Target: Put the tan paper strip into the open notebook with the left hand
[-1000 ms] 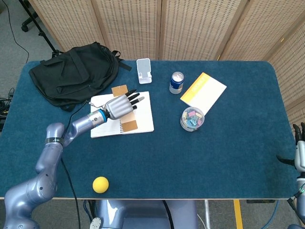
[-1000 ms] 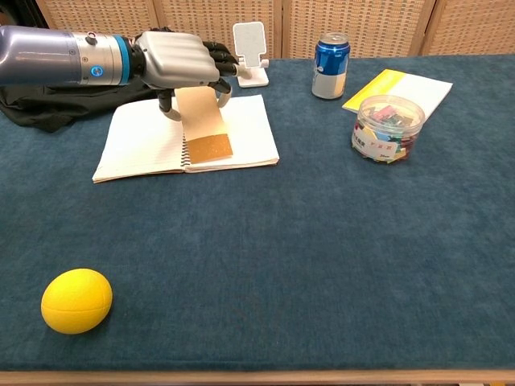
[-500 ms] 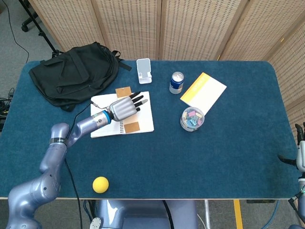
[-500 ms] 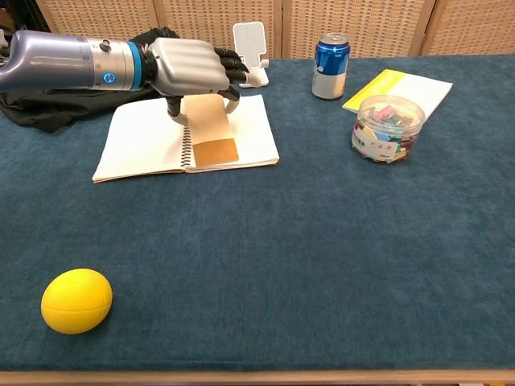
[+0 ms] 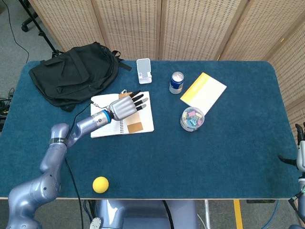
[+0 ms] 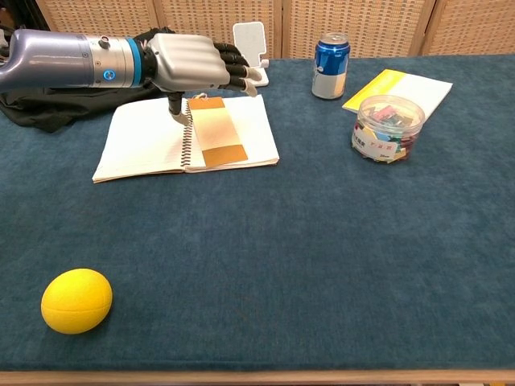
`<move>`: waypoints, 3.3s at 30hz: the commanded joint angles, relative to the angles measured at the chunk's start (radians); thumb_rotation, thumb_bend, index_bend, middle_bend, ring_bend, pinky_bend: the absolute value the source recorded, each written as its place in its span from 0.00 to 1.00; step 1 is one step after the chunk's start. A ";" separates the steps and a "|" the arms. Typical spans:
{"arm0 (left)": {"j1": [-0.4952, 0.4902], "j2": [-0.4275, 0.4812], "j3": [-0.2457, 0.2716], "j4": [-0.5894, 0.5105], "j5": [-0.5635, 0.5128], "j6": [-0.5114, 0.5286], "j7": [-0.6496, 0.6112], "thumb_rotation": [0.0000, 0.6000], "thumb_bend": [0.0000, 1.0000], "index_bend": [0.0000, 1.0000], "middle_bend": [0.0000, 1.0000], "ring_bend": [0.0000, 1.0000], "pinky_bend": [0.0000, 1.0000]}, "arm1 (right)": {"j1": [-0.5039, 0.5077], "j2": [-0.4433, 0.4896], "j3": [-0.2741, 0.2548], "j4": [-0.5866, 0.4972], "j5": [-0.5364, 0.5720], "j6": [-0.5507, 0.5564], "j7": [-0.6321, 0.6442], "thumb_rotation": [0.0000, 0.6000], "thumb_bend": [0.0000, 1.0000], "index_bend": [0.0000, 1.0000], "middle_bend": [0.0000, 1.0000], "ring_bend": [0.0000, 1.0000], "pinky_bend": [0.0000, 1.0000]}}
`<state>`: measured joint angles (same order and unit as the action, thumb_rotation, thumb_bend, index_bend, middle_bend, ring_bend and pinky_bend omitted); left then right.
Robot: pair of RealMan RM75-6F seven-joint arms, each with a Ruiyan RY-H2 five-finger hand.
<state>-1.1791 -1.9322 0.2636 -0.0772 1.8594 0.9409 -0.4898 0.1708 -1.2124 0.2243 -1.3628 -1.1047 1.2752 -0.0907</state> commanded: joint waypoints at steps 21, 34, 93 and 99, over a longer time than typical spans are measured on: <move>-0.031 0.414 -0.079 -0.778 -0.153 -0.159 -0.395 1.00 0.73 0.25 0.00 0.00 0.05 | -0.009 0.020 -0.011 -0.044 -0.038 0.014 0.027 1.00 0.00 0.00 0.00 0.00 0.00; 0.019 0.579 -0.180 -1.235 -0.388 -0.301 0.064 1.00 0.83 0.25 0.00 0.00 0.05 | -0.016 0.034 -0.020 -0.071 -0.060 0.025 0.043 1.00 0.00 0.00 0.00 0.00 0.00; 0.088 0.429 -0.153 -1.101 -0.223 -0.315 -0.152 1.00 0.80 0.25 0.00 0.00 0.08 | -0.011 0.025 -0.029 -0.063 -0.047 0.005 0.033 1.00 0.00 0.00 0.00 0.00 0.00; 0.080 0.437 -0.129 -1.091 -0.193 -0.302 -0.183 1.00 0.80 0.25 0.00 0.00 0.08 | -0.010 0.023 -0.027 -0.060 -0.042 0.002 0.030 1.00 0.00 0.00 0.00 0.00 0.00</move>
<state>-1.0982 -1.4964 0.1319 -1.1695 1.6643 0.6365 -0.6697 0.1612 -1.1894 0.1970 -1.4228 -1.1473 1.2775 -0.0607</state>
